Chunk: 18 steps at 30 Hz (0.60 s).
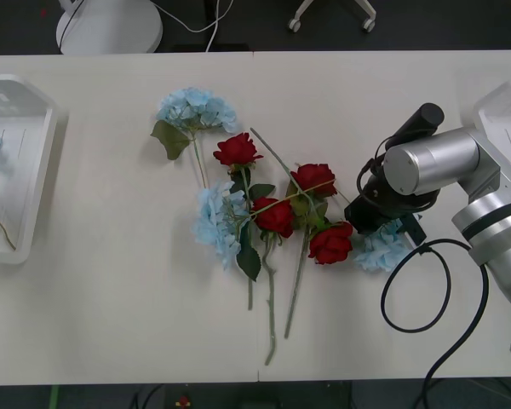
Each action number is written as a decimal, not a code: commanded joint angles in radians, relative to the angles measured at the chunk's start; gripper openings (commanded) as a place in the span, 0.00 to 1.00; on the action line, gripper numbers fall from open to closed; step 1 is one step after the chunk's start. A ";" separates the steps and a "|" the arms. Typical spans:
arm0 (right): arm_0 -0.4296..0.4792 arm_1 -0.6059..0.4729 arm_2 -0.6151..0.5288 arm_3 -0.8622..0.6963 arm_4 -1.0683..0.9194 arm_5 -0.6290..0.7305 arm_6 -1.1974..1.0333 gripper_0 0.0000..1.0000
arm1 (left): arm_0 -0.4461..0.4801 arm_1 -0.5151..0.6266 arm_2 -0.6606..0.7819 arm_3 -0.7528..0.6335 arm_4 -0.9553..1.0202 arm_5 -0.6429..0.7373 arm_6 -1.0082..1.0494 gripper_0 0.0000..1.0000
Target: Put the red flowers into the right box and the blue flowers into the left box
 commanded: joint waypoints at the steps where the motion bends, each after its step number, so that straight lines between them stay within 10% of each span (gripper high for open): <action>1: -0.009 -0.014 -0.037 -0.017 -0.030 0.026 0.044 0.00 | -0.001 0.047 -0.013 -0.068 0.119 0.077 -0.079 1.00; 18: -0.076 -0.252 -0.224 -0.021 -0.217 0.102 0.805 0.00 | -0.139 -0.107 -0.260 -0.255 0.135 0.180 0.215 1.00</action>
